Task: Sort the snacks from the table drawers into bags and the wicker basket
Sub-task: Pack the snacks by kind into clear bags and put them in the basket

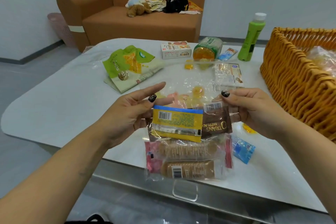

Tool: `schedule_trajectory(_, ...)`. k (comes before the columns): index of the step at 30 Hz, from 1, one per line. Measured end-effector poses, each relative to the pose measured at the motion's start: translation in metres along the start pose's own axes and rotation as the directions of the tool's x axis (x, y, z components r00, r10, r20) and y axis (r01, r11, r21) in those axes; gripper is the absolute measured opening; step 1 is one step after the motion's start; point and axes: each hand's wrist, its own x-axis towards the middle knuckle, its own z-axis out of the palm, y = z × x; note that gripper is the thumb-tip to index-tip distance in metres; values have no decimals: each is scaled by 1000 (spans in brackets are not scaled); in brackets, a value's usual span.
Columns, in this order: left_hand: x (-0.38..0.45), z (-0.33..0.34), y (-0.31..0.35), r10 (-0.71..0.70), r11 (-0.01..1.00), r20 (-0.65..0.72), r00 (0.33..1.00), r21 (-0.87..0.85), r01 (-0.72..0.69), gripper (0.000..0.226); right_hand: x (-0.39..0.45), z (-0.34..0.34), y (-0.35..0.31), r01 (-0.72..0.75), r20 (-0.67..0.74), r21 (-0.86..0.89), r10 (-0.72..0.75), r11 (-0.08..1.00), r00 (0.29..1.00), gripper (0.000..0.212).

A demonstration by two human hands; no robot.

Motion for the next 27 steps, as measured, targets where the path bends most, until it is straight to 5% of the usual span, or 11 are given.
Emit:
schedule_trajectory(4, 1, 0, 2, 16, 999, 22, 1000, -32, -16, 39, -4, 3, -6, 34, -50, 11, -33, 999, 998, 28)
schedule_trajectory(15, -1, -5, -5, -23, 991, 38, 999, -135, 28, 31, -11, 3, -9, 14, 32, 131, -18, 991, 999, 27)
schedule_trajectory(22, -5, -1, -13, -34, 982, 28, 999, -187, 39, 11, -10, 2, 5, -62, 1, 218, 63, 974, 998, 36)
schedule_trajectory(27, -1, 1, -17, -29, 975, 2, 1000, -219, 29, 30, -10, 3, 7, -57, 0, 216, 59, 975, 998, 56)
